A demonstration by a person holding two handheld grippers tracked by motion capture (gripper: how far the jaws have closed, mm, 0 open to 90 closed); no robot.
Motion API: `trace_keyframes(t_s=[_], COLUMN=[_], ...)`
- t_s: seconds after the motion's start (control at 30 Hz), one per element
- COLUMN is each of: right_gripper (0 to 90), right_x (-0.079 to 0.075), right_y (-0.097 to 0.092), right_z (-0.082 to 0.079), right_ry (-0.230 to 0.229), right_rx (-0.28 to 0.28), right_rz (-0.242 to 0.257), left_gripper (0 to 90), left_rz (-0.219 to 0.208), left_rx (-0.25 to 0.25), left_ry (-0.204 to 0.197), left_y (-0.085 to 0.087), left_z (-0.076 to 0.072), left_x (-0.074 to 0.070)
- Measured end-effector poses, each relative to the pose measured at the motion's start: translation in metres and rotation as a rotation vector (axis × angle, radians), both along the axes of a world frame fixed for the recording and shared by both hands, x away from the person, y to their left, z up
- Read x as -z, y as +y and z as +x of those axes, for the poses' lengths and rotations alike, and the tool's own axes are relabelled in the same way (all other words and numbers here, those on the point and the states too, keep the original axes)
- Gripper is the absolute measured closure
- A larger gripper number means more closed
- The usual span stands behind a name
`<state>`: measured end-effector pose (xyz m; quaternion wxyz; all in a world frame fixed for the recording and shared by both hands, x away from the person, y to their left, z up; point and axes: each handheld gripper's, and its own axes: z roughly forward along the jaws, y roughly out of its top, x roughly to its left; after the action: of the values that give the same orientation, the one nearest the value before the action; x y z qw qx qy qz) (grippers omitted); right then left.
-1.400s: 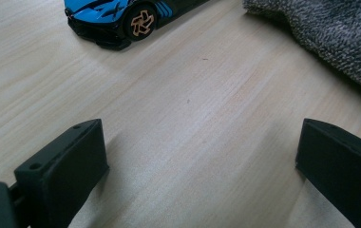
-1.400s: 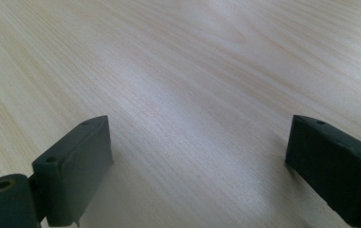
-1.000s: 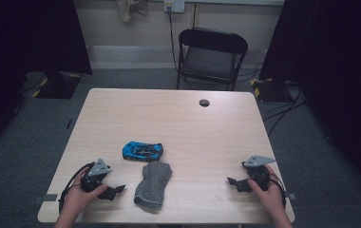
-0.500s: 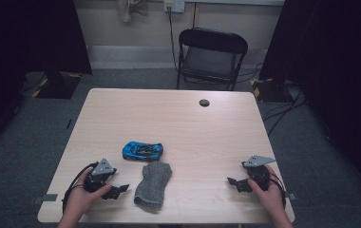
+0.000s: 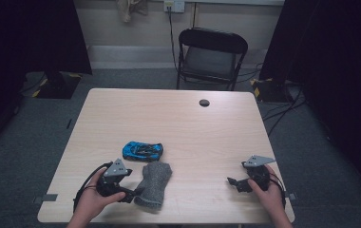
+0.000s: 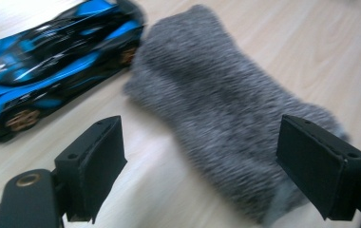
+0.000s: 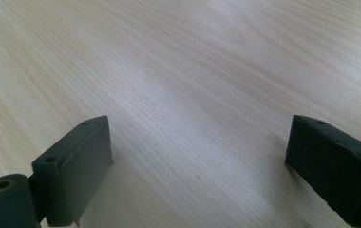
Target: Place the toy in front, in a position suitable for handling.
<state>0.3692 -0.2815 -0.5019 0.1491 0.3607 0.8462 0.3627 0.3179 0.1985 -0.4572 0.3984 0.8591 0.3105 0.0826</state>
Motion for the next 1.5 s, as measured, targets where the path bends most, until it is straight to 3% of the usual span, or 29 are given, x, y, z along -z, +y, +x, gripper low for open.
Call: trace_keyframes(t_s=[0.13,0.37,0.4,0.47,0.6,0.73,0.9,1.2,1.5], right_gripper=[7.5,7.4,7.5,7.4,7.5,7.4,7.5,7.5,7.4], right_x=[0.0,0.0,0.0,0.0,0.0,0.0,0.0,0.0,0.0], right_y=[0.0,0.0,0.0,0.0,0.0,0.0,0.0,0.0,0.0], right_z=[0.0,0.0,0.0,0.0,0.0,0.0,0.0,0.0,0.0], right_ry=[0.0,0.0,0.0,0.0,0.0,0.0,0.0,0.0,0.0], right_rx=[0.0,0.001,0.0,0.0,0.0,0.0,0.0,0.0,0.0], right_rz=[0.0,0.0,0.0,0.0,0.0,0.0,0.0,0.0,0.0], left_gripper=[16.0,17.1,19.0,20.4,22.8,23.0,23.9,32.9,51.4], left_rz=[-0.024,-0.049,-0.027,-0.006,-0.014,0.005,0.013,-0.004,-0.036], left_rx=[0.029,0.037,0.061,0.066,0.061,0.062,0.062,0.069,0.082], left_ry=[0.013,0.023,0.011,0.013,0.036,0.063,0.067,0.065,0.098], left_y=[-0.011,-0.022,-0.026,-0.028,-0.03,-0.034,-0.036,-0.036,-0.036], left_z=[-0.002,-0.001,-0.002,-0.002,0.0,0.001,0.002,0.003,0.007], left_x=[-0.001,0.002,0.007,0.01,0.016,0.024,0.028,0.031,0.03])
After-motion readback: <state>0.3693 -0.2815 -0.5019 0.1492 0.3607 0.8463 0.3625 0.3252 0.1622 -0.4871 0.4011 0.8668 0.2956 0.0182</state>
